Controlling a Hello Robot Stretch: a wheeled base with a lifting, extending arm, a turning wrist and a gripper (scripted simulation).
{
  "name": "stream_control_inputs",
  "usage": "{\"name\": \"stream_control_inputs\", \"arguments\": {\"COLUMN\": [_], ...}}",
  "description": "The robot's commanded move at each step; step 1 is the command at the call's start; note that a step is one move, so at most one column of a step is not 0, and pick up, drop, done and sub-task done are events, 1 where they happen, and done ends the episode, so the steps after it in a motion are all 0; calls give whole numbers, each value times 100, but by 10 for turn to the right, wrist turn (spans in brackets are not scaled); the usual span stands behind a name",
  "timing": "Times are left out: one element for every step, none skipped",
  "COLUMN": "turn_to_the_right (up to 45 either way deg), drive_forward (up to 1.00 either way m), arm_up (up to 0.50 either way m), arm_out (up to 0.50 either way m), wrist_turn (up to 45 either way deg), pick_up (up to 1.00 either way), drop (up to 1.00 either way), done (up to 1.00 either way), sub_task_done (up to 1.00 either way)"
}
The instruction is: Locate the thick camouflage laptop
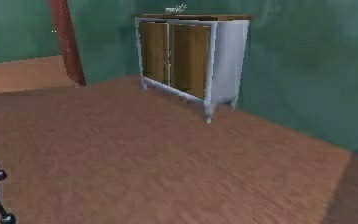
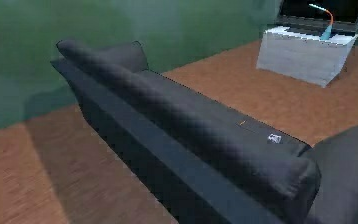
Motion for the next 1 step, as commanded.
{"name": "stream_control_inputs", "arguments": {"turn_to_the_right": [-420], "drive_forward": [0], "arm_up": [0], "arm_out": [0], "wrist_turn": [0], "pick_up": [0], "drop": [0], "done": [0], "sub_task_done": [0]}}
